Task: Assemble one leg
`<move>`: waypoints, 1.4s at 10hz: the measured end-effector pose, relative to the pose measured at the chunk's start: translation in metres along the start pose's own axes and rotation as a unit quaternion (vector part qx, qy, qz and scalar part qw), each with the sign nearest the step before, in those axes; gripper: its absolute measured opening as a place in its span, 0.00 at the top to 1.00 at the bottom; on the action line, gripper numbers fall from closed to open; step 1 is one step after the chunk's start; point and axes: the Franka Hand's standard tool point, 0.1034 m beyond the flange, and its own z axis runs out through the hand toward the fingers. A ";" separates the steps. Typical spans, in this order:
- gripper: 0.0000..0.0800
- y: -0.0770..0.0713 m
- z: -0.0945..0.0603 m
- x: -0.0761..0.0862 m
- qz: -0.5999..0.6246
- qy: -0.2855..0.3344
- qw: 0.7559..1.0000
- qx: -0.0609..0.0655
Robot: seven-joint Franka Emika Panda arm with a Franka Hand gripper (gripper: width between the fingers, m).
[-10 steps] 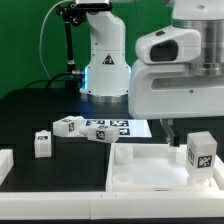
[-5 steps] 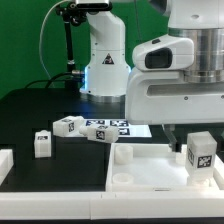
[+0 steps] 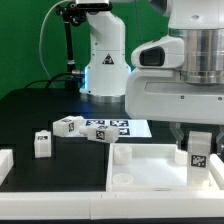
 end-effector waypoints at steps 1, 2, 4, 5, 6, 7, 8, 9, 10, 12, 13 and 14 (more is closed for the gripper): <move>0.64 -0.005 0.001 0.000 0.064 0.018 0.998 0.007; 0.64 -0.009 0.001 -0.005 0.135 0.029 0.990 0.015; 0.64 -0.007 0.001 -0.007 0.250 0.038 0.967 0.014; 0.64 -0.005 0.001 -0.009 0.310 0.044 0.950 0.016; 0.64 -0.005 0.001 -0.012 0.356 0.047 0.933 0.018; 0.64 -0.006 0.001 -0.014 0.398 0.049 0.916 0.017; 0.64 -0.008 0.001 -0.017 0.450 0.052 0.891 0.018; 0.64 -0.012 0.001 -0.020 0.482 0.052 0.875 0.019; 0.64 -0.014 0.001 -0.022 0.515 0.052 0.855 0.021; 0.64 -0.013 0.001 -0.022 0.535 0.048 0.843 0.024; 0.51 -0.014 0.001 -0.022 0.532 0.048 0.845 0.024; 0.51 -0.013 0.001 -0.022 0.503 0.049 0.863 0.020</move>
Offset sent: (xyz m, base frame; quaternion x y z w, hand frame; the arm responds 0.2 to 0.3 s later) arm -0.0116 0.0191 -0.0113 0.0162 0.0270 0.2543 0.9666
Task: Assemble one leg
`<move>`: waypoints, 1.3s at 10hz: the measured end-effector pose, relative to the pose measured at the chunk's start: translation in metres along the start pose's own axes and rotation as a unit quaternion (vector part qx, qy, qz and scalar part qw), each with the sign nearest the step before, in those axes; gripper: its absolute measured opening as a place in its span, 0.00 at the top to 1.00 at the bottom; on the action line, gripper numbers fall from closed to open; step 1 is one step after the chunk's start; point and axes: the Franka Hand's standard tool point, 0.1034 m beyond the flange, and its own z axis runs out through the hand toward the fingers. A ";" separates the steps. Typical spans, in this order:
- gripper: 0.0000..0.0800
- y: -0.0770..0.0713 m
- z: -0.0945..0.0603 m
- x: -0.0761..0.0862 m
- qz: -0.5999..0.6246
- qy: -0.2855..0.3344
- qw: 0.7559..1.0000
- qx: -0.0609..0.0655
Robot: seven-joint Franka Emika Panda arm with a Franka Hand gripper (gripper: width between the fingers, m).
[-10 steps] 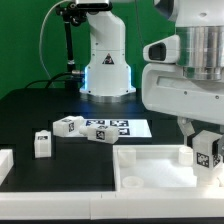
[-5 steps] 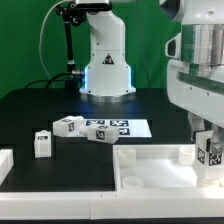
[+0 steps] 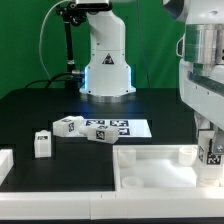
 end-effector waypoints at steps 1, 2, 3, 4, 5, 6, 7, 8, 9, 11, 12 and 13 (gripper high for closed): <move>0.33 0.001 -0.002 0.001 -0.085 0.002 0.996 -0.011; 0.21 -0.002 -0.004 0.000 -0.179 0.007 0.984 -0.021; 0.21 -0.002 -0.006 -0.004 -0.221 0.008 0.975 -0.025; 0.19 -0.001 -0.005 -0.008 -0.272 0.009 0.962 -0.026; 0.19 -0.002 -0.005 -0.005 -0.302 0.008 0.953 -0.026; 0.19 -0.002 -0.005 -0.005 -0.331 0.007 0.943 -0.027; 0.19 -0.002 -0.005 -0.005 -0.353 0.007 0.935 -0.027; 0.19 -0.002 -0.005 -0.004 -0.395 0.006 0.918 -0.027; 0.19 -0.001 -0.004 -0.003 -0.461 0.008 0.887 -0.028; 0.19 0.003 0.004 -0.006 -0.514 0.014 0.858 -0.019; 0.19 0.002 0.002 -0.005 -0.511 0.014 0.860 -0.018; 0.19 0.001 0.002 -0.005 -0.502 0.014 0.864 -0.018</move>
Offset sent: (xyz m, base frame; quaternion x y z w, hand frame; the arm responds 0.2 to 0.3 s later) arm -0.0139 0.0141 0.0034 -0.0286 0.0281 -0.2667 0.9629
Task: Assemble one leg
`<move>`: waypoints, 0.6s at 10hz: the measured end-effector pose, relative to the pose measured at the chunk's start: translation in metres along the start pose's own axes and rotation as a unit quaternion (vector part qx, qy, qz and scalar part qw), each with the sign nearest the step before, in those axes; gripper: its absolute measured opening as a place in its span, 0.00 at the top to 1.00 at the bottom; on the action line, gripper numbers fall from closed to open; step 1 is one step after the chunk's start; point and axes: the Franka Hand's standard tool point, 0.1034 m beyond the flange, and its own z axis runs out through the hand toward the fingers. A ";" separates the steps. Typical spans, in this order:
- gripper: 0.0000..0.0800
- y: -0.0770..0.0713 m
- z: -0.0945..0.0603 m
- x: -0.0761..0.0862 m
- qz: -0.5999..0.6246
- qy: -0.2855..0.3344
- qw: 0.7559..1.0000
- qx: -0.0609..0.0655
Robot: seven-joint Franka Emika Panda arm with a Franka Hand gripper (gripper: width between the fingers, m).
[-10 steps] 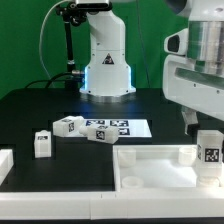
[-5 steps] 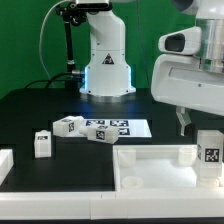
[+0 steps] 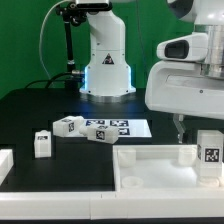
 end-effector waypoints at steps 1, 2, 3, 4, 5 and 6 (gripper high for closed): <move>0.33 0.000 0.000 0.000 -0.001 0.000 1.000 0.000; 0.33 0.000 0.000 0.000 0.011 0.000 1.000 0.001; 0.55 -0.001 0.000 0.000 0.061 -0.001 0.998 0.002; 0.64 0.000 0.000 0.000 0.092 0.000 0.996 0.001; 0.64 0.000 0.000 0.000 0.123 0.000 0.992 0.001; 0.64 0.001 0.001 0.001 0.162 0.000 0.987 0.001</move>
Offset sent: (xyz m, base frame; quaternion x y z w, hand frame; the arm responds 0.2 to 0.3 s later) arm 0.0000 0.0000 0.0000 0.0000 0.0000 0.1938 0.9810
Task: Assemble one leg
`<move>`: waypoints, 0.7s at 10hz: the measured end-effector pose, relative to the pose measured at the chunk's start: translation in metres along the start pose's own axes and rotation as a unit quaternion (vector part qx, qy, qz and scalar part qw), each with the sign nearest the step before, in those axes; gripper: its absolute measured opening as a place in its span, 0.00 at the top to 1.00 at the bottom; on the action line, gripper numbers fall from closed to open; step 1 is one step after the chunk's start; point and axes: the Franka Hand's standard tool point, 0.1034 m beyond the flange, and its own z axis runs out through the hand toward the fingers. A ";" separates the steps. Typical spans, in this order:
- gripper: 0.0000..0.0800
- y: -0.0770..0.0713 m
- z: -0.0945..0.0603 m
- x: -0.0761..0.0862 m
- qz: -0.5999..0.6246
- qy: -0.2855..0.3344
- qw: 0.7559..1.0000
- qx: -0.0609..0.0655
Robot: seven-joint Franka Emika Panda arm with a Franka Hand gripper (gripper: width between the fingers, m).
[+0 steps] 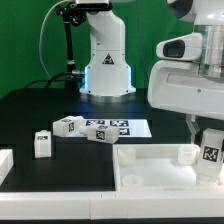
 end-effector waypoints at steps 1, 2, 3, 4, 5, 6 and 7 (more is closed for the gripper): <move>0.64 0.001 0.001 0.003 0.052 -0.001 0.999 0.004; 0.64 0.003 0.001 0.006 0.117 -0.007 0.993 0.009; 0.64 0.003 0.002 0.007 0.187 -0.015 0.982 0.015; 0.64 0.004 0.002 0.007 0.251 -0.022 0.968 0.018; 0.64 0.005 0.003 0.006 0.333 -0.026 0.942 0.023; 0.64 0.004 0.002 0.005 0.416 -0.026 0.909 0.028; 0.64 0.004 0.002 0.005 0.428 -0.029 0.903 0.029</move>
Offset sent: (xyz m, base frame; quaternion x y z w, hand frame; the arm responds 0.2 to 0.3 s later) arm 0.0027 -0.0053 -0.0073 0.0281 -0.0267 0.3172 0.9476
